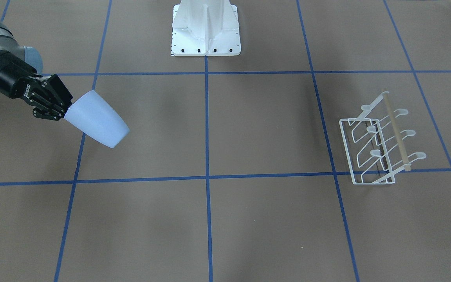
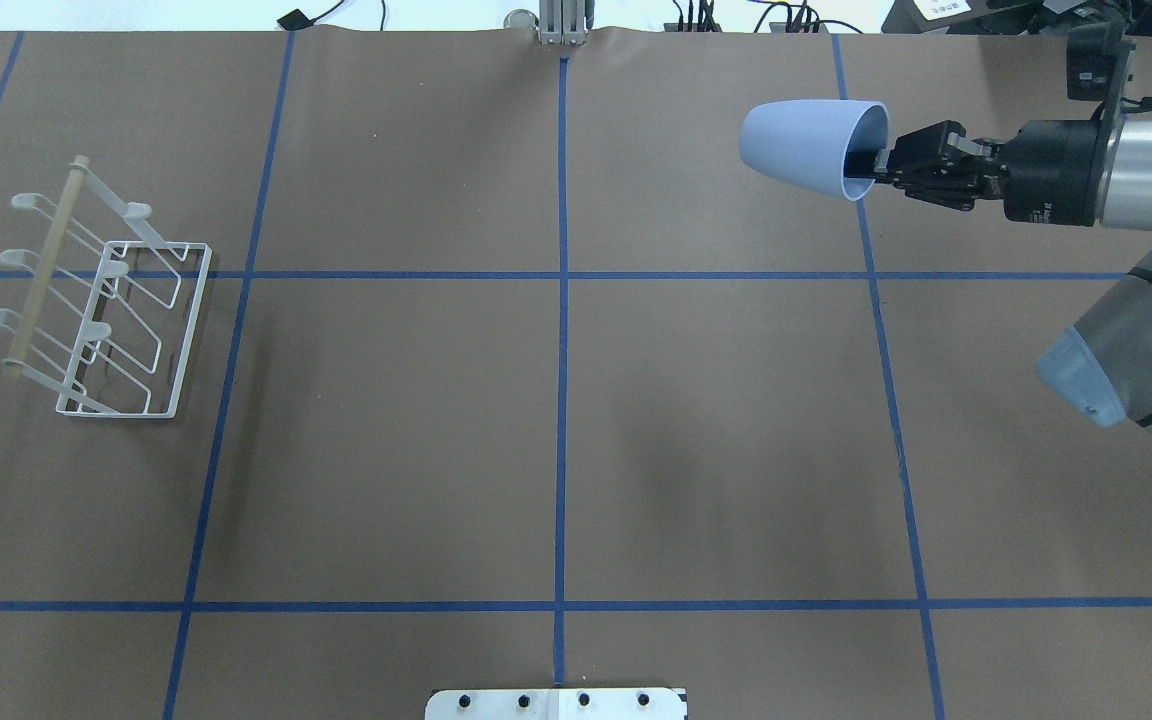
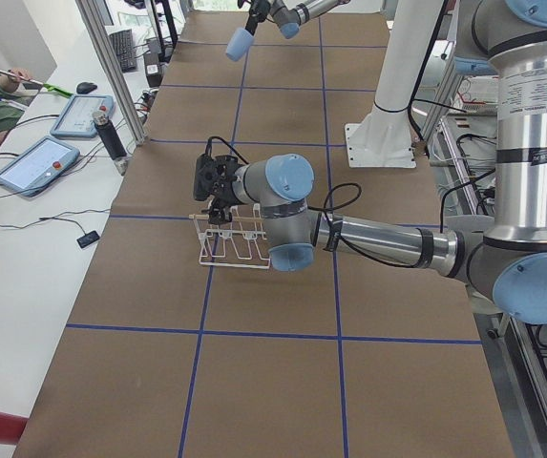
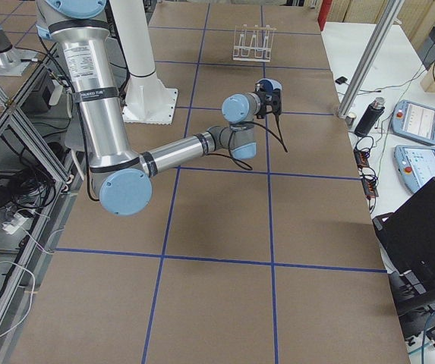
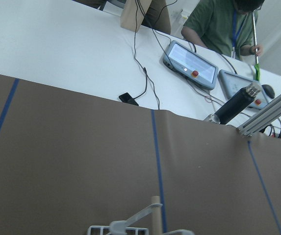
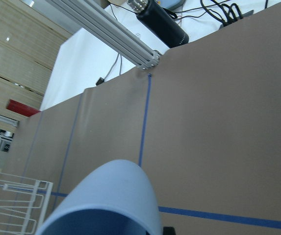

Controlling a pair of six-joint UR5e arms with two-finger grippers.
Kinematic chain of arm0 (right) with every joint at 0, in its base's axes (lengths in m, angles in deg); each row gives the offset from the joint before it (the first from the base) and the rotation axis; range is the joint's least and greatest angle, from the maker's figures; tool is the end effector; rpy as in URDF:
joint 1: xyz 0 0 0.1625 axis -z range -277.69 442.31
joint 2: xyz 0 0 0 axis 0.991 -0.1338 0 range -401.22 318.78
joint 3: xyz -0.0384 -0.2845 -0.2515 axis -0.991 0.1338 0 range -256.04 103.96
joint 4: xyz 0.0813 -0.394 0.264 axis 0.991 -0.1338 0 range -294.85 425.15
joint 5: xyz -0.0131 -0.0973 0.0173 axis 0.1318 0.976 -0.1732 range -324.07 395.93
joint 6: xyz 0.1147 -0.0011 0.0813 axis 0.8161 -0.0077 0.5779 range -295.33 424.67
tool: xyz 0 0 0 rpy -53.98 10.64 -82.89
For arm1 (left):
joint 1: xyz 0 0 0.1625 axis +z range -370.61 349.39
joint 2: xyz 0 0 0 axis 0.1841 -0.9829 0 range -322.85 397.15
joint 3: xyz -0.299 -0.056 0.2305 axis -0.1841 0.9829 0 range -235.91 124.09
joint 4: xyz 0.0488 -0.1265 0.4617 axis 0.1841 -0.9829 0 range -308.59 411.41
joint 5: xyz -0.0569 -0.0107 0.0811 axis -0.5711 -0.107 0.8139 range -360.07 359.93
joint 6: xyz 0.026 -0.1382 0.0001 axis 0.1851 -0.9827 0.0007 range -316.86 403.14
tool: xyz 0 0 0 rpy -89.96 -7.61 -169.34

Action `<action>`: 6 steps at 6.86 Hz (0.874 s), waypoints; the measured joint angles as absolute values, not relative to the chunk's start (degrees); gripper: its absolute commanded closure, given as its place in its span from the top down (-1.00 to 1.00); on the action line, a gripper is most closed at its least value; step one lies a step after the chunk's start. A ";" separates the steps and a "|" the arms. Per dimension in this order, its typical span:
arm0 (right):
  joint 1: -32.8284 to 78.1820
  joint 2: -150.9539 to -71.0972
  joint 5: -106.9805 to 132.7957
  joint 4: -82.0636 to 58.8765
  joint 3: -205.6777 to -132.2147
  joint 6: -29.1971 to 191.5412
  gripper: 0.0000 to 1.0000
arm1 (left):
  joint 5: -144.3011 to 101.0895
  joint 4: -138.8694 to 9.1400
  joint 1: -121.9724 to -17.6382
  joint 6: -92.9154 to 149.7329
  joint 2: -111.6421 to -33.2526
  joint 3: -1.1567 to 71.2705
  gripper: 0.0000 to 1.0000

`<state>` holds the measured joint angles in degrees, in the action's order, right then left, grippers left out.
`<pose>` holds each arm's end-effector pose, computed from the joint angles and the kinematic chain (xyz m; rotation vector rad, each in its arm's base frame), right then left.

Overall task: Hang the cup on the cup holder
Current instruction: 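Lift the cup with the right gripper and tip it sideways toward the center, then bring the left gripper to the cup's base while the right gripper holds it out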

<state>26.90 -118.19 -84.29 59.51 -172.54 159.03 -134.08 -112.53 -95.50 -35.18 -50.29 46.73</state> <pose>-0.2981 -0.5425 0.2538 0.4202 -1.7379 0.2729 0.0134 -0.5501 0.3743 0.6187 1.3814 -0.4660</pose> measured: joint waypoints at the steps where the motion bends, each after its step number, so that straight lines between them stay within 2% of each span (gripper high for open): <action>1: 27.63 -118.13 -84.33 59.89 -175.63 162.67 -1.00 | -134.08 -116.52 -93.80 -45.43 -52.68 46.93 0.96; 4: 31.51 -117.98 -84.49 60.13 -183.87 168.70 -1.00 | -134.02 -121.73 -83.40 -69.93 -61.95 48.33 0.96; 6: 33.81 -116.47 -84.56 60.16 -186.29 169.05 -1.00 | -132.84 -122.20 -75.64 -76.00 -67.88 49.76 0.96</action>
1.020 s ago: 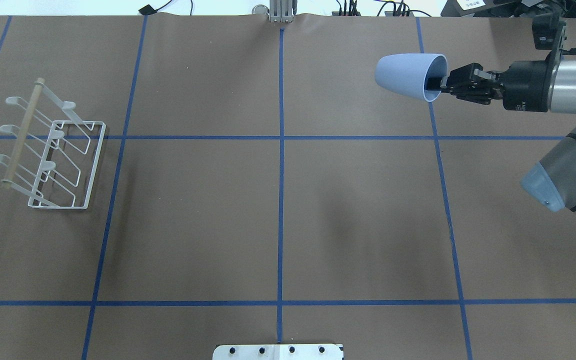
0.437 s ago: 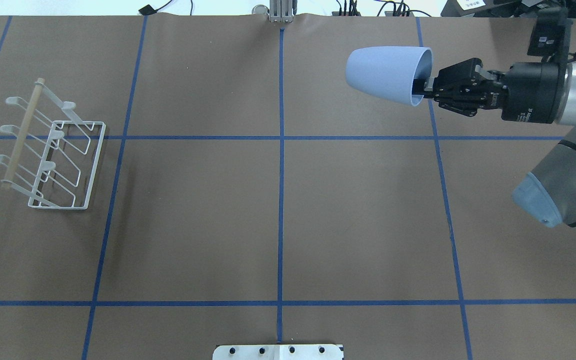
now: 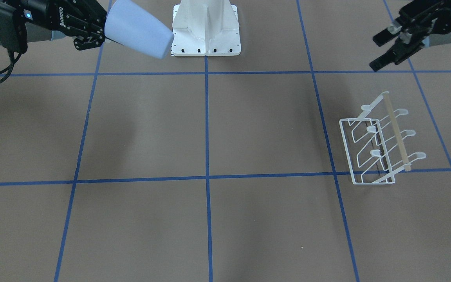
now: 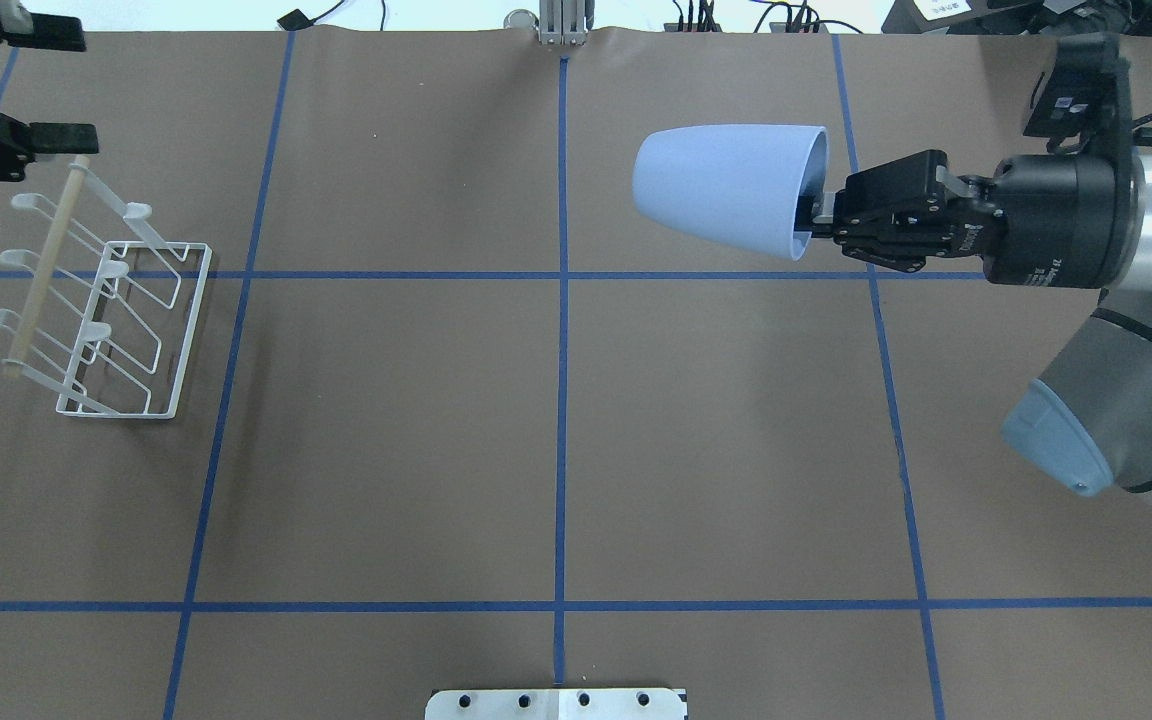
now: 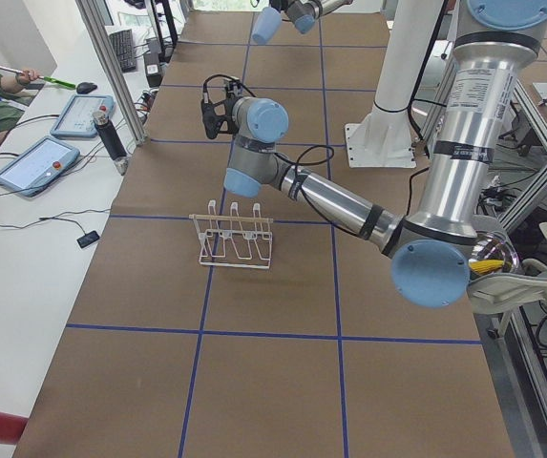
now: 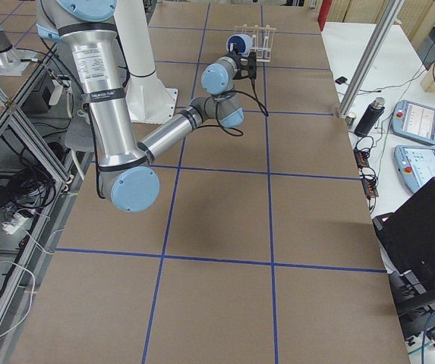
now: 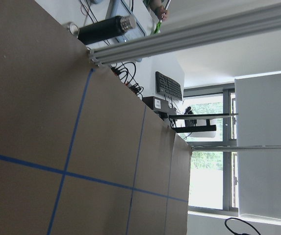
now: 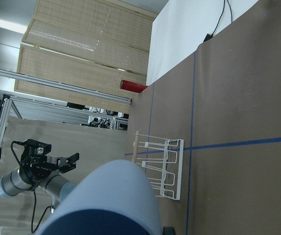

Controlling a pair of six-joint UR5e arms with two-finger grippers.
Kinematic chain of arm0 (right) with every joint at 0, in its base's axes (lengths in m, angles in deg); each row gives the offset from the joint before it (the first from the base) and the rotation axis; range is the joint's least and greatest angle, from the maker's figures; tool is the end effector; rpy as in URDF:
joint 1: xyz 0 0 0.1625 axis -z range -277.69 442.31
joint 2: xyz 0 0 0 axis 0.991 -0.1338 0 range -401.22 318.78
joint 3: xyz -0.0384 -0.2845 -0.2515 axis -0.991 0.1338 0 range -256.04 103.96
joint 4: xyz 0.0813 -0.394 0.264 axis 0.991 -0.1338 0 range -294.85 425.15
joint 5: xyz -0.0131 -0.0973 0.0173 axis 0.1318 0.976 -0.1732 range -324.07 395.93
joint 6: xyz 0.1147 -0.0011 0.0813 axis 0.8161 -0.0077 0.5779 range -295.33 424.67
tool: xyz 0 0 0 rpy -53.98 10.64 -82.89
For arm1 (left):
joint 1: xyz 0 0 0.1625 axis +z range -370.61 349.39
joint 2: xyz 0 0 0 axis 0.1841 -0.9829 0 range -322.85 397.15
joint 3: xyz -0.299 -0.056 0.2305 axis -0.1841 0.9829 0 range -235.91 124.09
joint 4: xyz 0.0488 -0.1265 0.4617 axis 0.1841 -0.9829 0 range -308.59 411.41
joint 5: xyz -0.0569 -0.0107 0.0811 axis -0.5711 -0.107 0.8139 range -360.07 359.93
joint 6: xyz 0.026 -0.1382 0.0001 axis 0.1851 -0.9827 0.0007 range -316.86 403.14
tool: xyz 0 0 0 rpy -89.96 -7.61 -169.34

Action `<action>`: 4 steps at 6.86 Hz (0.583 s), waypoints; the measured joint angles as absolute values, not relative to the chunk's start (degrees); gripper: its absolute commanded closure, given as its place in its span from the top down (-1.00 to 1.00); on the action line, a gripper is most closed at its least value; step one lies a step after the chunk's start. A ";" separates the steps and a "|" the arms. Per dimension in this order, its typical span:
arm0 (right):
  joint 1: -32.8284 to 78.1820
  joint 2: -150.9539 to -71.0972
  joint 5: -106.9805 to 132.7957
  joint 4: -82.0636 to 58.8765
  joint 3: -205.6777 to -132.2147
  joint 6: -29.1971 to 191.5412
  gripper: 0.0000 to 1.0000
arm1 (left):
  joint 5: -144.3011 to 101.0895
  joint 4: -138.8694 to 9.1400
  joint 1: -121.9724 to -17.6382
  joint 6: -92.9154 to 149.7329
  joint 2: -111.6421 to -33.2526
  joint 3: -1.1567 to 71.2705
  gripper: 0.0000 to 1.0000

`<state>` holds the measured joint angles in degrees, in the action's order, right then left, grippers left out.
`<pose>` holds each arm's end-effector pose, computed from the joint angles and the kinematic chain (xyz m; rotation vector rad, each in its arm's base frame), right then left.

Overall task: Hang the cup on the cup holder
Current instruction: 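Bring the left gripper to the cup's base while the right gripper holds it out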

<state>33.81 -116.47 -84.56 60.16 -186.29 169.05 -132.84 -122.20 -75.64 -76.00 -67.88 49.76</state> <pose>-0.3054 -0.4387 0.1194 0.2853 -1.9989 0.1369 0.1977 -0.5142 0.1617 0.1244 1.8914 -0.3786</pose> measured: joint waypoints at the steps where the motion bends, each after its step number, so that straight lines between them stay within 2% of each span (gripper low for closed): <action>1: 34.74 -115.04 -84.55 60.63 -186.65 169.05 -1.00 | -129.07 -122.32 -71.21 -76.82 -69.94 51.32 0.96; 4: 36.69 -112.18 -84.25 64.74 -186.62 168.73 -1.00 | -110.54 -122.03 -55.96 -77.81 -73.63 56.61 0.96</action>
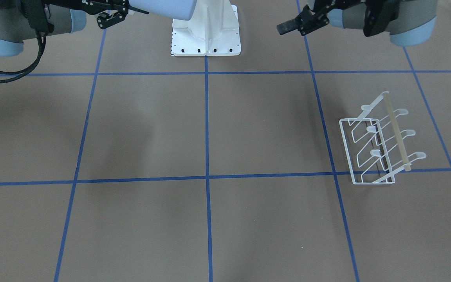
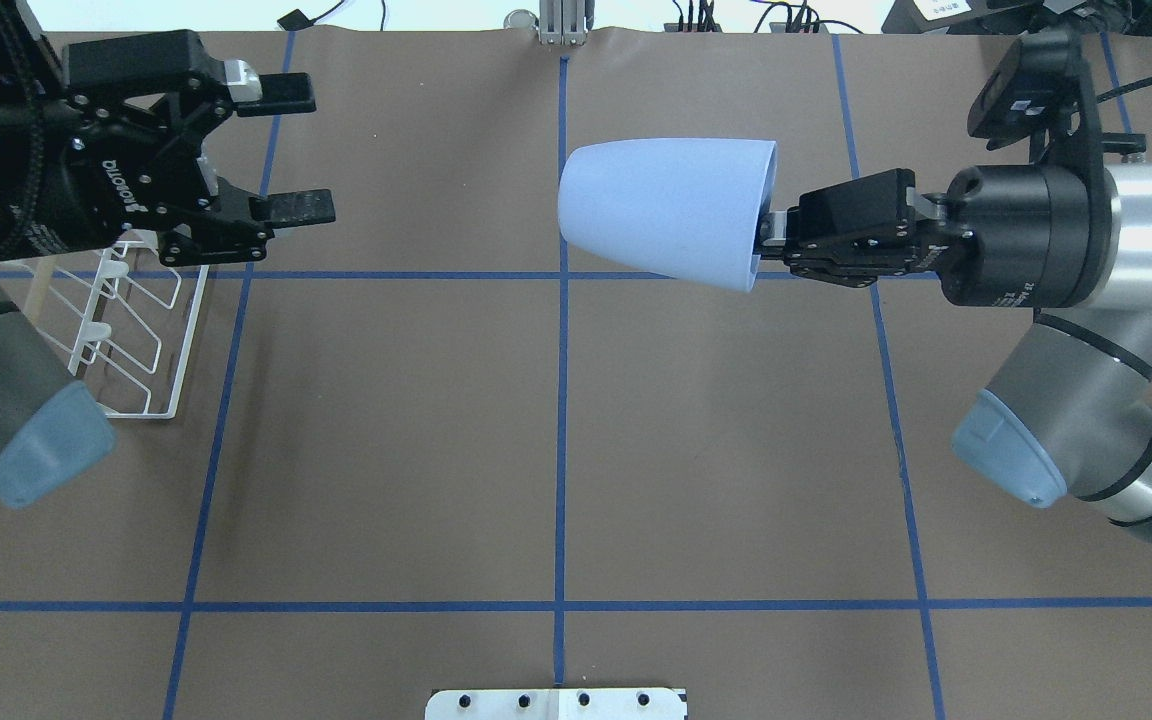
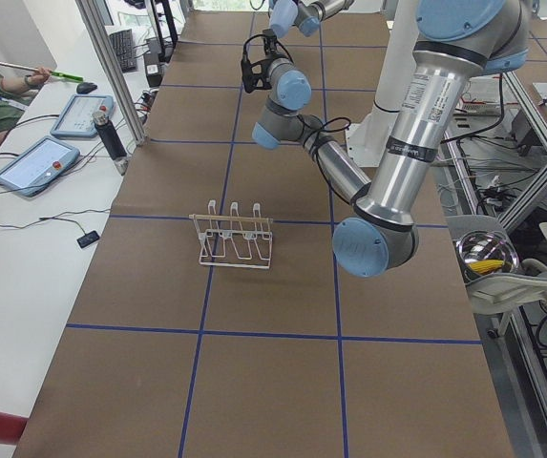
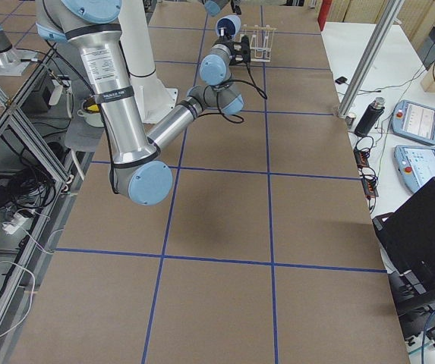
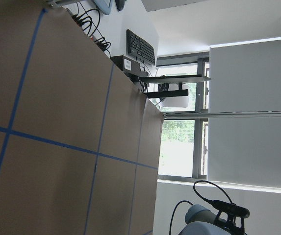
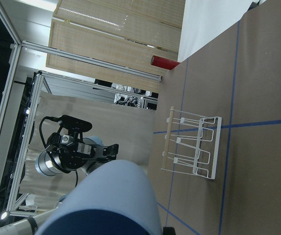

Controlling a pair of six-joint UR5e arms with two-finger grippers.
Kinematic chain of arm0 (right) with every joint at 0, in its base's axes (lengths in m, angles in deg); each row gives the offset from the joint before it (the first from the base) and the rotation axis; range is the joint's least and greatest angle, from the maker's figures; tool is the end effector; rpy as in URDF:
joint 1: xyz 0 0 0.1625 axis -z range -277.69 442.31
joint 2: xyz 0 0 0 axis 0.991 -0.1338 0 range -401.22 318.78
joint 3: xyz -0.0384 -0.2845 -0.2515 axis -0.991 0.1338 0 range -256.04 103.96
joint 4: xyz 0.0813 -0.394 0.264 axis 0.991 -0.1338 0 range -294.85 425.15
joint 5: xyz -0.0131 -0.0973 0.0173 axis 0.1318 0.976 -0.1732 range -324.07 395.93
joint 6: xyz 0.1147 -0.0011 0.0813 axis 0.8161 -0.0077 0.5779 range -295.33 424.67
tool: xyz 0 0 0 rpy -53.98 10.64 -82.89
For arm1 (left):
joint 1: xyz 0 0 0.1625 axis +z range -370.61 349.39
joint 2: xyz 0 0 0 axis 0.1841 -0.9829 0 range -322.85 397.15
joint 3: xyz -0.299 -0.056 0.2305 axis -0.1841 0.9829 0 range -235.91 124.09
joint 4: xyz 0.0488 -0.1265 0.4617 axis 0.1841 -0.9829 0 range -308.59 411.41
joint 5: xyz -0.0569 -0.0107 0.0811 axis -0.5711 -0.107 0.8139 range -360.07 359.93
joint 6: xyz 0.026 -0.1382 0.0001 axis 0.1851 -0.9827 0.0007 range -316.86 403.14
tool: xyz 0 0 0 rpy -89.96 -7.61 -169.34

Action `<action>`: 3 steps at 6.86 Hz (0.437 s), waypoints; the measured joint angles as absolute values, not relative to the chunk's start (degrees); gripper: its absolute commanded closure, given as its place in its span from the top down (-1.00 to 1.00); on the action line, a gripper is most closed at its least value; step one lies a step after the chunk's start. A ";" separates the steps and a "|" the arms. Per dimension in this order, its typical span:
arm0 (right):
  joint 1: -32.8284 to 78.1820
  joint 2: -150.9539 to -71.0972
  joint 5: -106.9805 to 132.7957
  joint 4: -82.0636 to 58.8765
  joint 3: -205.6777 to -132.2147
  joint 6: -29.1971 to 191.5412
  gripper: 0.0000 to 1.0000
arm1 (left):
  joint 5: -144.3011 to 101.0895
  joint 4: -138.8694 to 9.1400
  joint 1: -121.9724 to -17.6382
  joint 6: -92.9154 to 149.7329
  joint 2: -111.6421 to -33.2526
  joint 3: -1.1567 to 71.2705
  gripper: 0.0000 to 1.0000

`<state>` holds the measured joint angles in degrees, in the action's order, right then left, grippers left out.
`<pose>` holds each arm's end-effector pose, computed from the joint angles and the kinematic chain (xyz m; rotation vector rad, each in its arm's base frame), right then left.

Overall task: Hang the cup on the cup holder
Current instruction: 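Bring the left gripper to the cup's base while the right gripper holds it out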

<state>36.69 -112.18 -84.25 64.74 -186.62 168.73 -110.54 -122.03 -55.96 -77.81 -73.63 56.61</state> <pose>-0.3132 -0.4096 0.0743 0.3172 -2.1255 0.0051 0.3040 -0.4276 0.0436 0.0776 2.1877 -0.3655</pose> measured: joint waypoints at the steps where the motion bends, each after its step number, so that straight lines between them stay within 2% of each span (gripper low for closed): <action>1: 36.92 -111.57 -84.02 66.24 -186.54 168.61 -1.00 | -108.24 -121.88 -53.73 -78.11 -74.82 56.93 0.96; 3: 37.64 -110.43 -83.54 67.96 -186.39 168.43 -1.00 | -107.04 -121.61 -51.60 -79.69 -77.20 56.88 0.96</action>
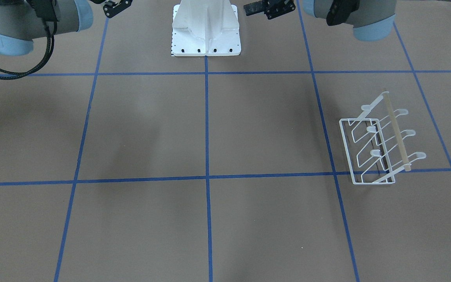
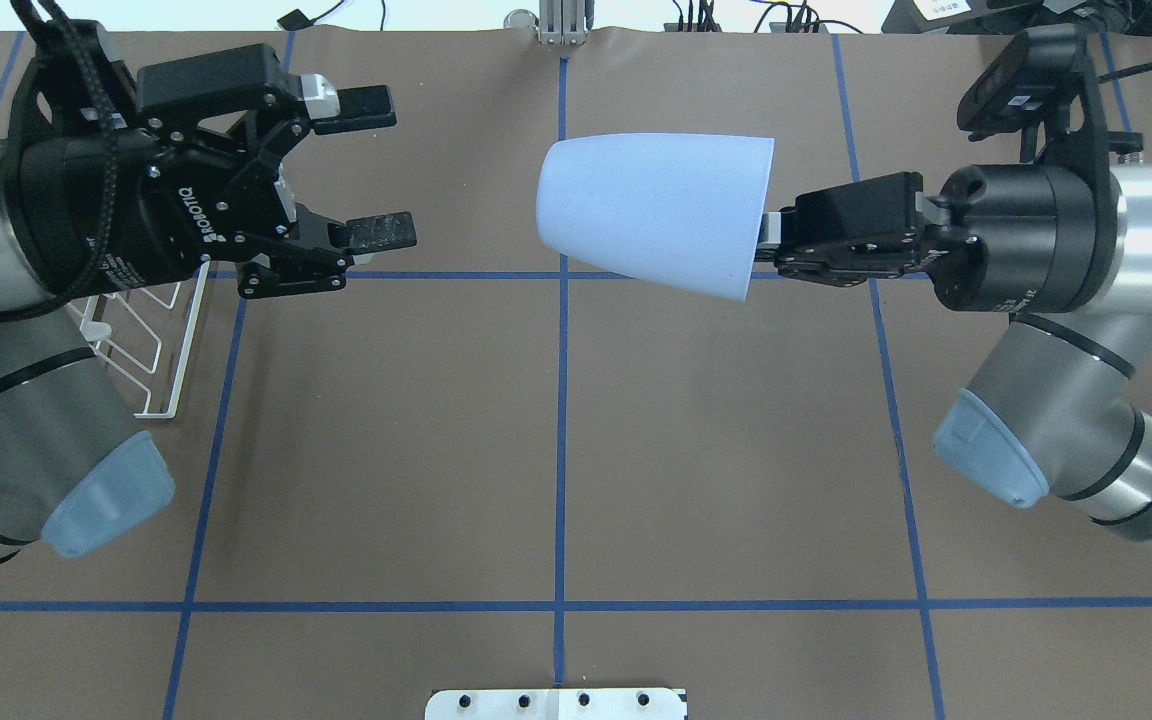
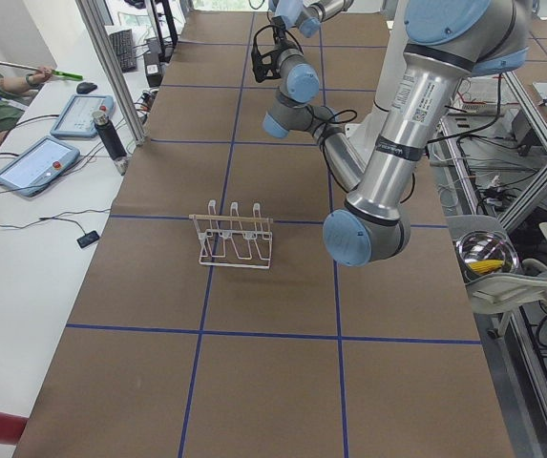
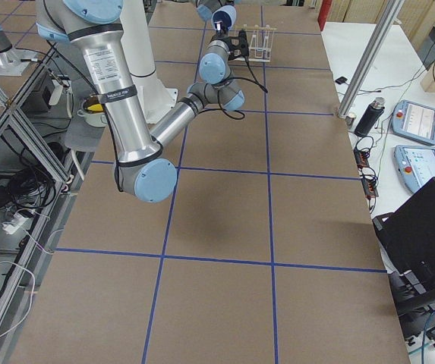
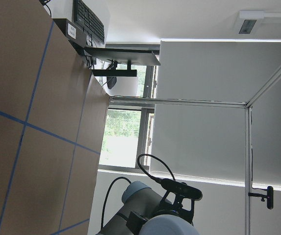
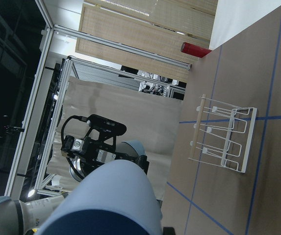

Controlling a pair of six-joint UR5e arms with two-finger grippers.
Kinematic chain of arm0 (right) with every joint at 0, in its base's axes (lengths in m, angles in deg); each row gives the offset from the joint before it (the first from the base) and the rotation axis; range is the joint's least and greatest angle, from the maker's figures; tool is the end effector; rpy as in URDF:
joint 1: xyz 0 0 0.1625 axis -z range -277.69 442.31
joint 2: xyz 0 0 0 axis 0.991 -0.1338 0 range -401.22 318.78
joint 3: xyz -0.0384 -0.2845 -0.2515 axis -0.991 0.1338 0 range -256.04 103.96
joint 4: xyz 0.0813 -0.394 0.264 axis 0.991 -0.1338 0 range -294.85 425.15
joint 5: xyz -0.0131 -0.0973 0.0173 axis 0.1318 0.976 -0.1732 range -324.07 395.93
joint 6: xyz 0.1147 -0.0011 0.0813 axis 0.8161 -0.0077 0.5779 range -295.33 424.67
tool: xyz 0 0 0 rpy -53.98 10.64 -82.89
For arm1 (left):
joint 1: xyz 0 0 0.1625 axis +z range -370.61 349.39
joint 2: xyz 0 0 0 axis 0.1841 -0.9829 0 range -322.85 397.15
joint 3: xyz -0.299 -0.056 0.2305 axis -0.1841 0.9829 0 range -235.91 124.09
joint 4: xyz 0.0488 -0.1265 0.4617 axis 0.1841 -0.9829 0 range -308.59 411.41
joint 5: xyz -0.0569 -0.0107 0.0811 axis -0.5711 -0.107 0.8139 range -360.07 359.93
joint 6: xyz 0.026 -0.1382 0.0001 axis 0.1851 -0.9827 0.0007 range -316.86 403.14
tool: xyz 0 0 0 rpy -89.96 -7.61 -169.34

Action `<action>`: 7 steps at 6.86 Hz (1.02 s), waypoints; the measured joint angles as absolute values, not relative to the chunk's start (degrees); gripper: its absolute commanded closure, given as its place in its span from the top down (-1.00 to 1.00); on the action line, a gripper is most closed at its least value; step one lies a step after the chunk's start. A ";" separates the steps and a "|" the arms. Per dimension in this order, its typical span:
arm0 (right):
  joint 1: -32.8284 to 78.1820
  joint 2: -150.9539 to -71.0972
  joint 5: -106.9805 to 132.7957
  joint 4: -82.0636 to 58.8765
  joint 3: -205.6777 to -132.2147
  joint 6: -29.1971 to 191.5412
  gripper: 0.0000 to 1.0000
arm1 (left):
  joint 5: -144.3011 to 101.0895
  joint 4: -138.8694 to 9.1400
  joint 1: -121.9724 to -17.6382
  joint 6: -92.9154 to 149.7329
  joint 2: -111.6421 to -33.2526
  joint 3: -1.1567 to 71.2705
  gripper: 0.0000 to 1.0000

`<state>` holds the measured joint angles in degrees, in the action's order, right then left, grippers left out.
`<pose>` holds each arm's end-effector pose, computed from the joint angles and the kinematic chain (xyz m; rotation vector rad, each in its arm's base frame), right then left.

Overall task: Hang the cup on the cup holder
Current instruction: 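Bring the left gripper to the cup's base while the right gripper holds it out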

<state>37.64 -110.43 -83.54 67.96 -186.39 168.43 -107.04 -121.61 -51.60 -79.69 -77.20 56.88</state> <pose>-0.3123 -0.3989 0.0584 0.3503 -2.1923 -0.0486 0.3247 -0.4044 0.0084 0.0047 2.2605 -0.3601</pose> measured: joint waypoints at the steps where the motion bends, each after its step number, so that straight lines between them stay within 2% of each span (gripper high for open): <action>1: 38.37 -109.97 -83.49 68.15 -186.36 168.37 -1.00 | -106.68 -121.48 -50.71 -80.19 -78.18 56.84 0.96; 7: 41.48 -109.38 -83.52 69.27 -186.37 168.12 -1.00 | -102.72 -121.50 -45.50 -80.42 -79.69 57.00 0.96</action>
